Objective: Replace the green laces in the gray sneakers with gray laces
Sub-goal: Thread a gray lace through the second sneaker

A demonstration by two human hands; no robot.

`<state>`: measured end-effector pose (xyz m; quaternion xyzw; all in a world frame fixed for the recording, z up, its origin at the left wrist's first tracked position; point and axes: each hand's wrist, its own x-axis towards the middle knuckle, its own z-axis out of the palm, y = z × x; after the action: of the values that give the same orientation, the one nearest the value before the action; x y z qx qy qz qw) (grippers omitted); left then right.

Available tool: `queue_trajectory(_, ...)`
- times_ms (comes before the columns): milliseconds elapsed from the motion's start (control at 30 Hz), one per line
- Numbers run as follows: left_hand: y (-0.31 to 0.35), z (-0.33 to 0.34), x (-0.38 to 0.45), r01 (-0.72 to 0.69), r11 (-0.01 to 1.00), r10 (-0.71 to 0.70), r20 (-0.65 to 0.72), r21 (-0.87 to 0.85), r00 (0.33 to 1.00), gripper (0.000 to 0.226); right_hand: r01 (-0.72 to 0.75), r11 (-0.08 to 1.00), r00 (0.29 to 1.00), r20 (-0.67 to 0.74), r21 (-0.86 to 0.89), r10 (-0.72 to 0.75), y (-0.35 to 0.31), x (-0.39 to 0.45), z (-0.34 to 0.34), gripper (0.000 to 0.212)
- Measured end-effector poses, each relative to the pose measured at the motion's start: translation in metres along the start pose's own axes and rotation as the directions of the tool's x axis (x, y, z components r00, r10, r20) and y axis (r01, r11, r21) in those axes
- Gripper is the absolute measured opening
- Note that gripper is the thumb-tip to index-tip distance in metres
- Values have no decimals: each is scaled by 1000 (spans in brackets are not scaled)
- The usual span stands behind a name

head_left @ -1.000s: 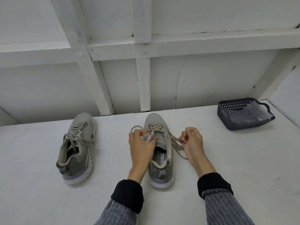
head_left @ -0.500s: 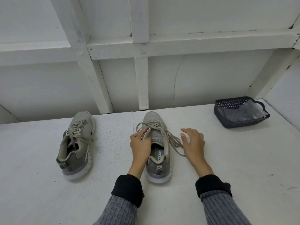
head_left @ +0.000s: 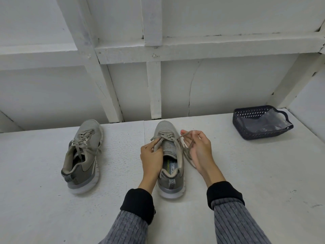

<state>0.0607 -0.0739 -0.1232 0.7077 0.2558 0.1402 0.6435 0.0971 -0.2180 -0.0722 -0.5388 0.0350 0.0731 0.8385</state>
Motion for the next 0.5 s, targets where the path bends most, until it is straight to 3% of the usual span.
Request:
queue_trajectory(67,-1,-1,-1,-2,1000,2,0,-10,1000,35,24,984,1000,12,179,-26,-12,-3,0,20)
queue_trajectory(100,0,-1,-2,4,1000,-4,1,-21,1000,35,38,985,999,-15,166,-36,-16,-4,-2,20)
queue_trajectory(233,1,-1,-3,-4,1000,4,0,-22,1000,35,66,946,982,-149,-318,-119,-12,-2,-19,14)
queue_trajectory(333,3,0,-4,1,999,-2,-15,-39,1000,34,64,782,992,-43,-619,-115,-1,-4,-33,16)
queue_trajectory(433,6,0,-7,-18,999,18,-12,-30,1000,35,61,628,998,43,-776,-44,9,-8,-38,19)
queue_trajectory(500,7,-1,-7,-35,999,35,-3,-19,999,38,48,634,997,0,-772,-74,12,-8,-41,24)
